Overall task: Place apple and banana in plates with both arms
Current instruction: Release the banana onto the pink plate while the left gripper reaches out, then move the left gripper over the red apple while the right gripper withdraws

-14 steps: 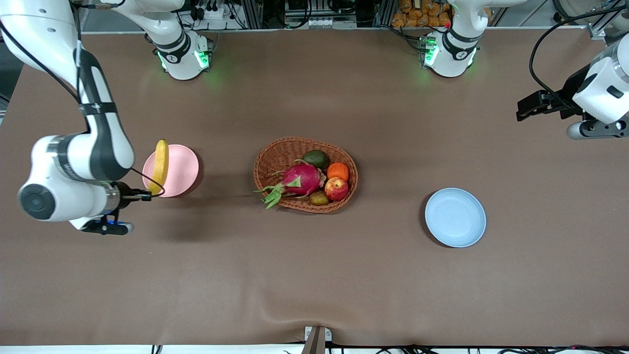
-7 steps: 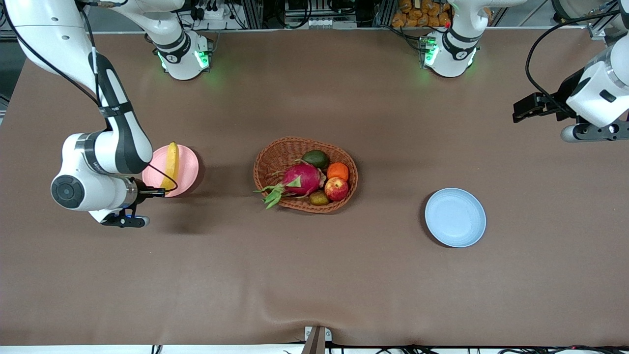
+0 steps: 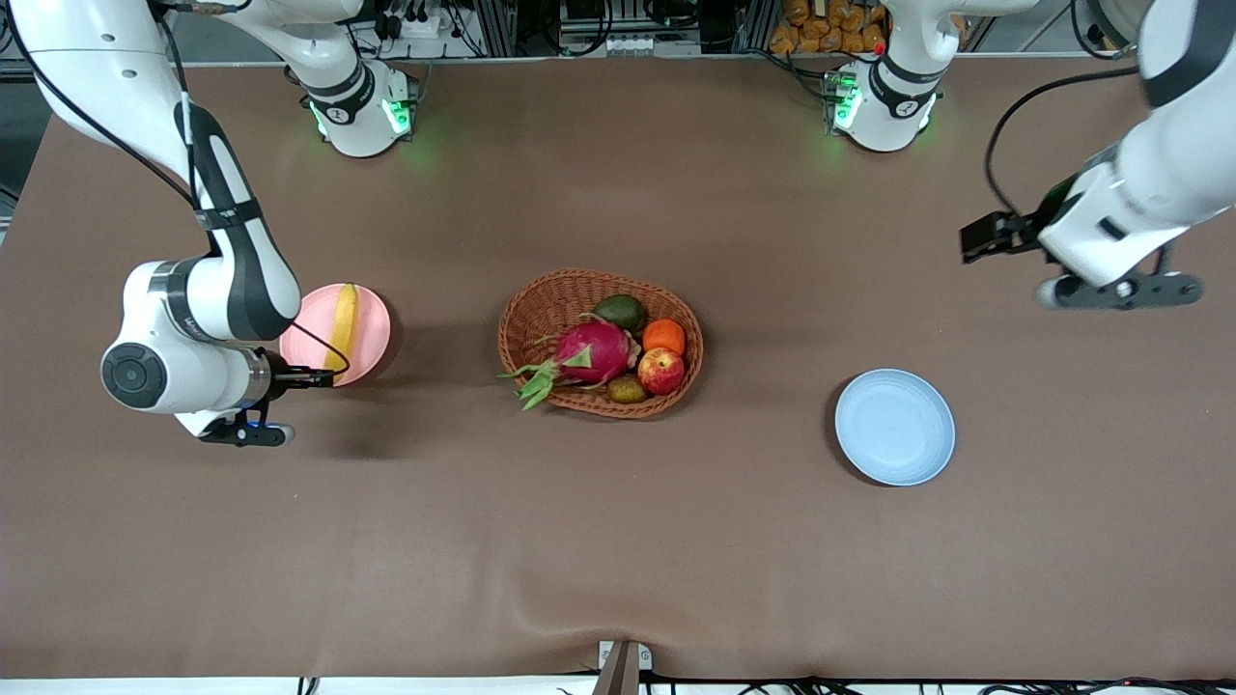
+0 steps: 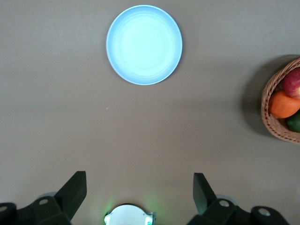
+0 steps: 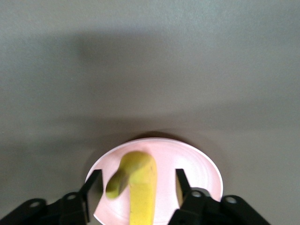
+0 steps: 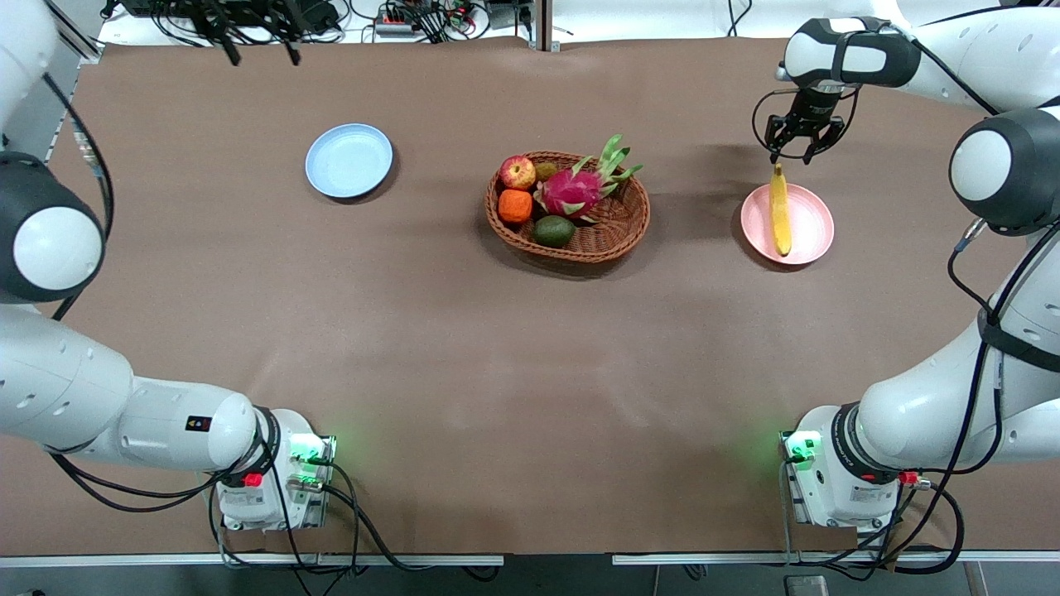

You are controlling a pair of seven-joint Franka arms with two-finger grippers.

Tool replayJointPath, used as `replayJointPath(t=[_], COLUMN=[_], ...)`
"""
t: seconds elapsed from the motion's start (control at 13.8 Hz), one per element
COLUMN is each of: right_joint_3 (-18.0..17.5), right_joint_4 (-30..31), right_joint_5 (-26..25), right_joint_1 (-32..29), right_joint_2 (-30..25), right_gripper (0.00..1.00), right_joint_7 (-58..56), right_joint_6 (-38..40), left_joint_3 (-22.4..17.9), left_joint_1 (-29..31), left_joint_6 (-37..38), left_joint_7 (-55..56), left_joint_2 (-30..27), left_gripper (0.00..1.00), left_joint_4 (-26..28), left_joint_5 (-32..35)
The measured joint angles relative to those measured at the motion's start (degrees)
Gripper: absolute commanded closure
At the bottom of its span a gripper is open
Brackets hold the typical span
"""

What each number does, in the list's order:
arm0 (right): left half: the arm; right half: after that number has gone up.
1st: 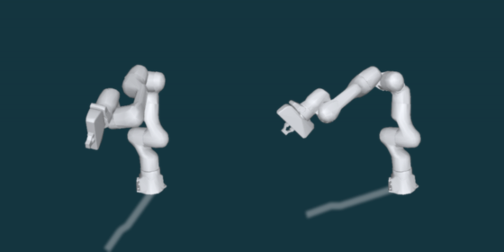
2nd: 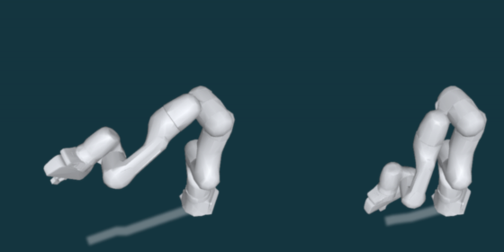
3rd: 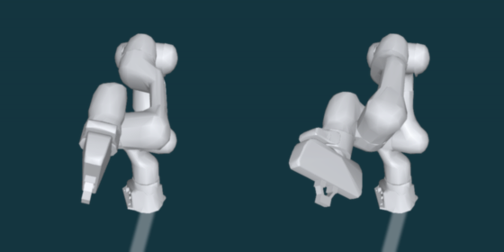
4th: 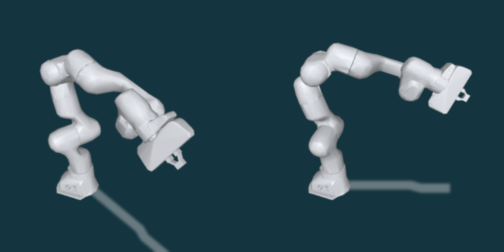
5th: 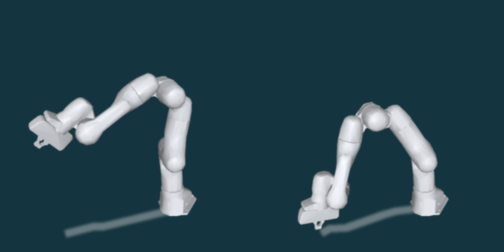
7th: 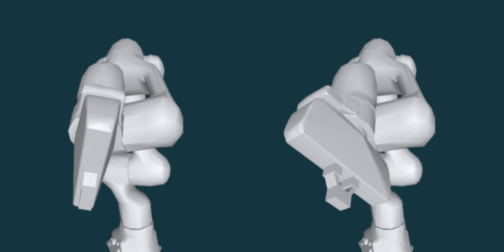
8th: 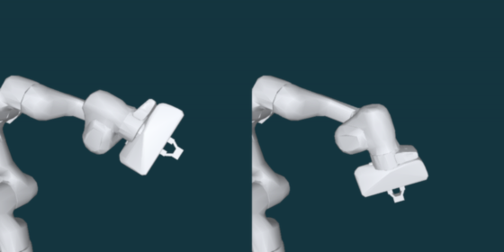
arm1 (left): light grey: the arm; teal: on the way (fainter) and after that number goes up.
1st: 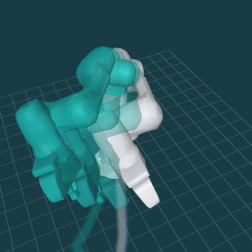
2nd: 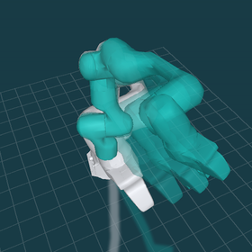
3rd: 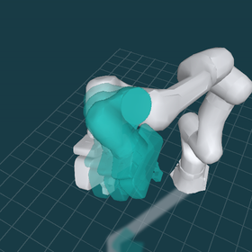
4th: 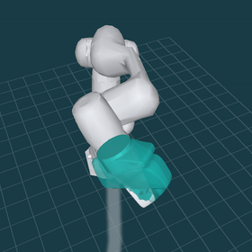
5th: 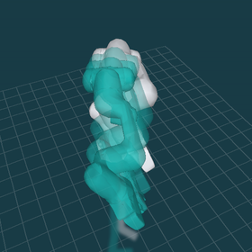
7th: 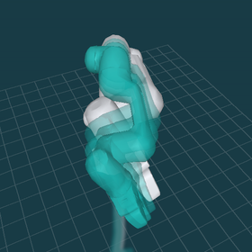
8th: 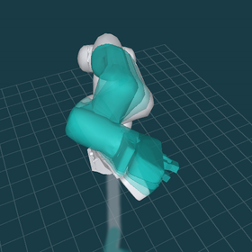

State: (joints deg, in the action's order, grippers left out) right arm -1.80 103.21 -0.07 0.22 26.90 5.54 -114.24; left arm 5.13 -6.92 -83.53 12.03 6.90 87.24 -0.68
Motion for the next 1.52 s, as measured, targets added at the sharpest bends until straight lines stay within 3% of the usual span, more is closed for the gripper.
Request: replayJointPath(t=[0.58, 0.94, 1.16, 1.3, 1.52], right_joint_3=[-0.3, -0.2, 0.1, 0.2, 0.3], right_joint_4=[-16.4, -31.5, -37.3, -37.1, -29.7], right_joint_5=[0.0, -0.2, -0.3, -0.2, -0.1], right_joint_1=[1.2, 1.4, 0.6, 0.0, -1.0], right_joint_2=[-1.2, -1.9, -4.6, -10.0, -20.7], right_gripper=[0.0, 0.0, 0.0, 0.0, 0.0], right_joint_7=[0.0, 0.0, 0.0, 0.0, 0.0], right_joint_6=[11.7, 23.5, 33.1, 36.7, 36.5], left_joint_3=[0.5, 0.9, 0.9, 1.0, 1.0], left_joint_1=[-6.5, -13.3, -17.5, -19.6, -21.8], left_joint_6=[-9.8, -17.5, -24.2, -29.3, -36.5], left_joint_7=[9.2, 21.3, 28.0, 32.2, 38.4], left_joint_2=[7.4, 11.7, 15.7, 18.9, 23.2], left_gripper=[0.0, 0.0, 0.0, 0.0, 0.0], left_joint_4=[0.0, 0.0, 0.0, 0.0, 0.0], left_joint_5=[-2.8, -3.0, -3.0, -3.0, -3.0])
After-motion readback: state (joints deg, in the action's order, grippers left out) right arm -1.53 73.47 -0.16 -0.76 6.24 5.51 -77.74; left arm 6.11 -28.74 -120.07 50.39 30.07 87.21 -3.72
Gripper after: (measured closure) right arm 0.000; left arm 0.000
